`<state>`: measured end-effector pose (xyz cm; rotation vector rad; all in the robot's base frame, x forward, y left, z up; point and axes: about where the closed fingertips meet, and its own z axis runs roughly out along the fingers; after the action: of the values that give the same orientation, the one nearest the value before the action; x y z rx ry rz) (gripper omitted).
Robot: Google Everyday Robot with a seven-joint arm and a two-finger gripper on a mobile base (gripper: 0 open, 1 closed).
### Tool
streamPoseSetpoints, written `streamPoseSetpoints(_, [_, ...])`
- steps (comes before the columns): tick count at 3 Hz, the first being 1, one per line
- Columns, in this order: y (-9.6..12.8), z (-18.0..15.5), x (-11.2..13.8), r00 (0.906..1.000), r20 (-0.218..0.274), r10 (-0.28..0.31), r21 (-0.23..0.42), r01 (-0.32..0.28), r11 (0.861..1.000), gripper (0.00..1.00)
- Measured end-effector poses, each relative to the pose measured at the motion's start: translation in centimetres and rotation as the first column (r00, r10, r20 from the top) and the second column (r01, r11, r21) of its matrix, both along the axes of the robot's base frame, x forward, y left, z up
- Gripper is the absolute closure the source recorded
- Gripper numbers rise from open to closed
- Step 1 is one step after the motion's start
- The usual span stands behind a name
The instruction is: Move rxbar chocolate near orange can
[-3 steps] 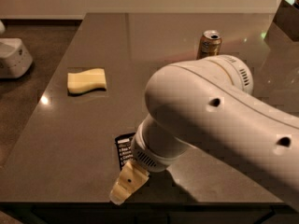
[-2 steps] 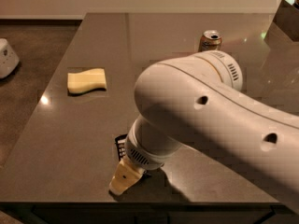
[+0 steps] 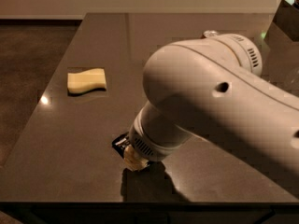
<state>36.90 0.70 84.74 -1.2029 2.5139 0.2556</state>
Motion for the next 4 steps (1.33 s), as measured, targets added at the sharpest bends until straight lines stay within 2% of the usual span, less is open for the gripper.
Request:
streamPoseSetpoints(1, [-2.2,0.7,1.4,0.9979,0.005,-0.065,0.014,0.064,0.998,0.96])
streamPoseSetpoints(2, [-4.6,1.9,3.7,0.9923,0.020,-0.122,0.006,0.122,0.993,1.00])
streamPoseSetpoints(3, [-6.7,3.1,6.8,0.9858,0.047,-0.161,-0.008,0.162,0.987,1.00])
streamPoseSetpoints(4, [-9.3,5.4,11.0,0.9730,0.113,-0.202,-0.014,0.204,0.979,1.00])
